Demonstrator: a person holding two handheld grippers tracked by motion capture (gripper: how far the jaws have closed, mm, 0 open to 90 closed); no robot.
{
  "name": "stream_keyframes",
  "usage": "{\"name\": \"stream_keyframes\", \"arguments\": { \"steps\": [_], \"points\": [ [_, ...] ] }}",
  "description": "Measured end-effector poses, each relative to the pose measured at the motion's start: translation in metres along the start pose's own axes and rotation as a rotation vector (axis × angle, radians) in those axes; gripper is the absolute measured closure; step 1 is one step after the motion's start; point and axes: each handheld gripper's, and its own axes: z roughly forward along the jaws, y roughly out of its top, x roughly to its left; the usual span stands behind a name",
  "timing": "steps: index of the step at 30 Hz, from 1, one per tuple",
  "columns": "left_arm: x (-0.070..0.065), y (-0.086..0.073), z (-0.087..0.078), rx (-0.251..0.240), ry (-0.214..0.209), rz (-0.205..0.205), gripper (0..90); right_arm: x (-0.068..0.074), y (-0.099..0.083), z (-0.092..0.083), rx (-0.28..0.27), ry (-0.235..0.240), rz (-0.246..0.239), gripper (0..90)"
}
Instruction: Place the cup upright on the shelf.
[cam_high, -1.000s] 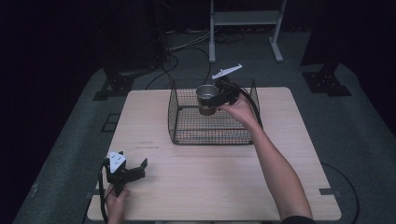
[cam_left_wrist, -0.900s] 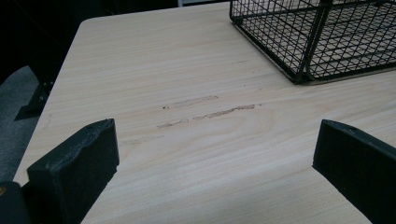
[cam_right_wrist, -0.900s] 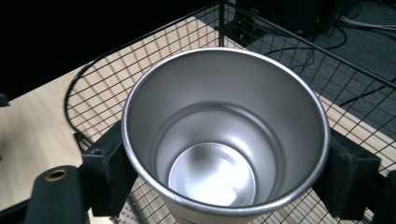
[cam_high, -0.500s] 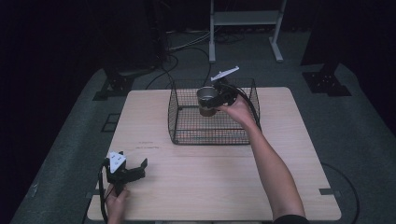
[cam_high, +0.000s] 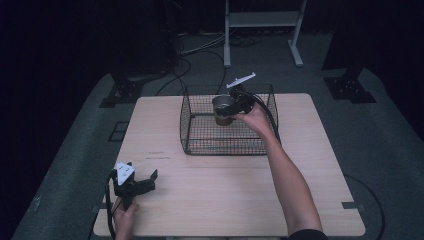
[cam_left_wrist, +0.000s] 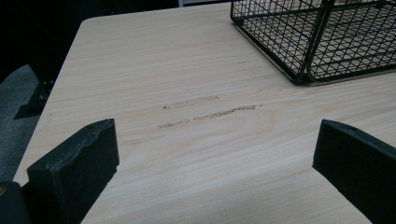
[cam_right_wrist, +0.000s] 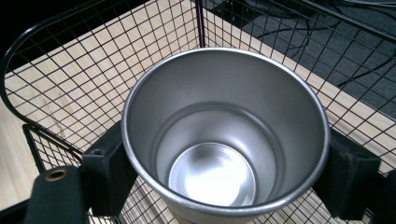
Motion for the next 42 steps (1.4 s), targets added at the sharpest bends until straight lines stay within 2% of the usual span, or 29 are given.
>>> {"name": "stream_keyframes", "arguments": {
  "steps": [2, 4, 7, 10, 24, 29, 35, 42],
  "points": [
    [0.000, 0.000, 0.000, 0.001, 0.000, 0.001, 0.0, -0.001, -0.002, 0.001, -0.013, 0.005, -0.012, 17.9],
    [0.000, 0.000, 0.000, 0.003, -0.001, 0.006, 0.0, -0.002, -0.005, 0.003, -0.010, 0.012, -0.003, 17.9],
    [0.000, 0.000, 0.000, -0.001, -0.001, 0.001, 0.0, -0.004, -0.010, 0.007, 0.008, 0.004, -0.002, 18.0],
    [0.000, 0.000, 0.000, -0.003, -0.001, 0.004, 0.0, -0.007, -0.014, 0.013, 0.030, 0.009, 0.022, 17.9],
    [0.000, 0.000, 0.000, 0.001, -0.005, 0.005, 0.0, -0.006, -0.017, 0.027, 0.065, 0.026, 0.014, 17.8],
    [0.000, 0.000, 0.000, -0.002, -0.003, 0.004, 0.0, -0.007, -0.019, 0.032, 0.091, 0.004, 0.004, 17.8],
    [0.000, 0.000, 0.000, -0.005, -0.004, 0.003, 0.0, -0.008, -0.022, 0.039, 0.128, 0.005, 0.003, 17.8],
    [0.000, 0.000, 0.000, -0.003, -0.004, 0.002, 0.0, -0.006, -0.021, 0.042, 0.121, -0.007, -0.003, 17.8]
  ]
}}
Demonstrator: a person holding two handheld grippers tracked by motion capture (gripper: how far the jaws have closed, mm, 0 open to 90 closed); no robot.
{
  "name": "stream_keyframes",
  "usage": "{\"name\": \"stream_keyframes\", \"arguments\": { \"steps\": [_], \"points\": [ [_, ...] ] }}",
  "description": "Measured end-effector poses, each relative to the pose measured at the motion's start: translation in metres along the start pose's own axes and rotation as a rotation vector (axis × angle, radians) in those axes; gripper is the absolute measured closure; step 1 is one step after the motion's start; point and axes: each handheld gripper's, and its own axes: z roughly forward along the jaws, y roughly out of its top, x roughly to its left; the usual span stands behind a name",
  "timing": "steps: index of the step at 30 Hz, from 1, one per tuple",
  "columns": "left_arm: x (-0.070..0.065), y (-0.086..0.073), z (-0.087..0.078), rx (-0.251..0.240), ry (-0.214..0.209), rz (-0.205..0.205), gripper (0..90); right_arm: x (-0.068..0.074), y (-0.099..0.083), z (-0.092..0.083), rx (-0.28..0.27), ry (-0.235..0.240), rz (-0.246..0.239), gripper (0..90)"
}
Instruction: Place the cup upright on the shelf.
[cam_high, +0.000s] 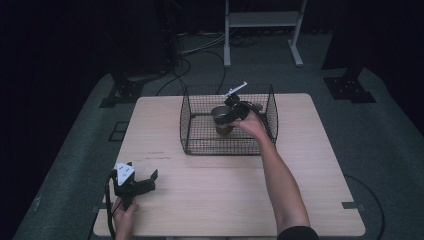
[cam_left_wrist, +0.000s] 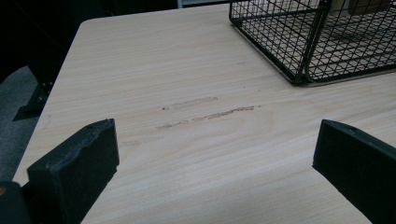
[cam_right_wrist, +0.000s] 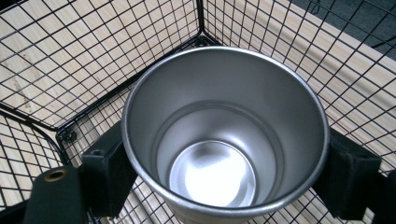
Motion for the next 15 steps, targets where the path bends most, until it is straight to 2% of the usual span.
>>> {"name": "stream_keyframes", "arguments": {
  "steps": [15],
  "points": [
    [0.000, 0.000, 0.000, -0.002, 0.000, 0.003, 0.0, -0.003, -0.005, 0.011, 0.061, -0.005, -0.004, 17.4]
  ]
}}
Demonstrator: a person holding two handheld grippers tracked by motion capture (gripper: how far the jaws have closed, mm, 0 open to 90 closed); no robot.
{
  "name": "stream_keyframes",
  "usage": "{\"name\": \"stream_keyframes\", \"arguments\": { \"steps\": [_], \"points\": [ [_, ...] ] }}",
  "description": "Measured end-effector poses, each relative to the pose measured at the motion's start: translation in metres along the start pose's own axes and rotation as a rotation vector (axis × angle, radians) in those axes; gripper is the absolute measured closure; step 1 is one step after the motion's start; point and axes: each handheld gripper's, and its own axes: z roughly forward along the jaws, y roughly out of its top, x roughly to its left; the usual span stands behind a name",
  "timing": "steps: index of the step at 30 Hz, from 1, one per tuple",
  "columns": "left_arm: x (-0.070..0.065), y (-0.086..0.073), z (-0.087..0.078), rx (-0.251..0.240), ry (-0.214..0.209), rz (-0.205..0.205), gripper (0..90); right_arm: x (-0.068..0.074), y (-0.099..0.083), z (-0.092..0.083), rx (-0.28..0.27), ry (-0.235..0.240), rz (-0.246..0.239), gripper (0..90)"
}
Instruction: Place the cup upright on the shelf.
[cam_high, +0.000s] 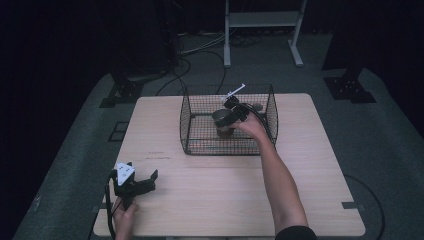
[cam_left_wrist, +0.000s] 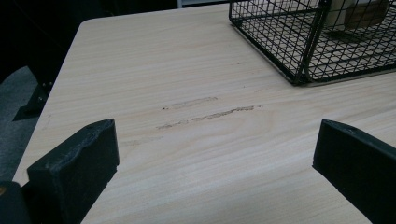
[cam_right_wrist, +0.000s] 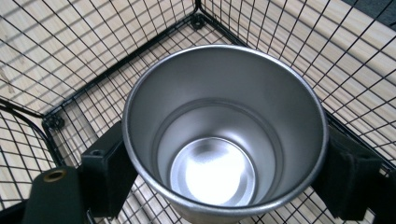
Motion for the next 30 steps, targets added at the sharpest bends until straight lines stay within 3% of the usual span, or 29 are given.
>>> {"name": "stream_keyframes", "arguments": {
  "steps": [30],
  "points": [
    [-0.0001, 0.0000, 0.0001, 0.000, 0.001, -0.001, 0.0, 0.0023, -0.0017, -0.0023, 0.069, -0.034, -0.051, 13.2]
  ]
}}
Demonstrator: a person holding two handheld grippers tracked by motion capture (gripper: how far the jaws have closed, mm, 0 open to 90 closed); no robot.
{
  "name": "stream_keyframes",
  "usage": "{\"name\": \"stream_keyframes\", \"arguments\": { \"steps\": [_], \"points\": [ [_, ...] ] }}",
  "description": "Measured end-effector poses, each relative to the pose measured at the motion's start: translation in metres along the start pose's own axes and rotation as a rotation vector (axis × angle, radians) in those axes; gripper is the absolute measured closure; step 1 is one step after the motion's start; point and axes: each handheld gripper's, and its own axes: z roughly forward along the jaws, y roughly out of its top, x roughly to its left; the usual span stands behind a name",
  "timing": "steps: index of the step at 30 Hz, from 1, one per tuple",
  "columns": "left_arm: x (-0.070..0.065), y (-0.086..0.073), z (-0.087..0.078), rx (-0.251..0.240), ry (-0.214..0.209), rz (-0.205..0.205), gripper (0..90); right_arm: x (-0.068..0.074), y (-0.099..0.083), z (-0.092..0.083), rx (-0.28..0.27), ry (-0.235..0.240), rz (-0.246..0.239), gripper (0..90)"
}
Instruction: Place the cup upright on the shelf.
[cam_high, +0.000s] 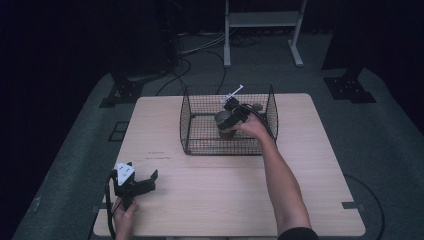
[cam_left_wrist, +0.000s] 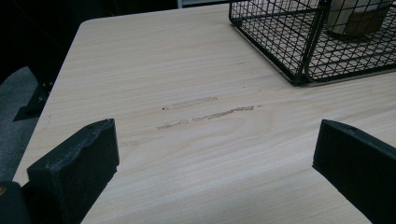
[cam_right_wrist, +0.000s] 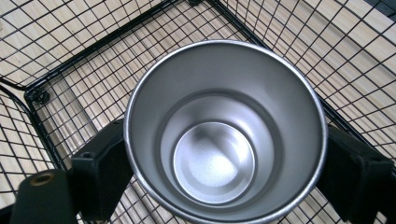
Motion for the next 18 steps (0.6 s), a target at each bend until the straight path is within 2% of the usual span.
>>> {"name": "stream_keyframes", "arguments": {
  "steps": [7, 12, 18],
  "points": [
    [0.0001, 0.0001, -0.0001, 0.001, 0.000, 0.001, 0.0, 0.0011, 0.0003, -0.0008, -0.004, 0.006, 0.000, 12.1],
    [0.0002, -0.0001, 0.0001, -0.002, 0.001, -0.001, 0.0, 0.0024, 0.0001, -0.0002, 0.008, -0.015, -0.005, 10.1],
    [0.0005, 0.0002, -0.0002, 0.003, 0.001, 0.000, 0.0, 0.0038, 0.0025, -0.0032, -0.025, -0.023, -0.003, 8.9]
  ]
}}
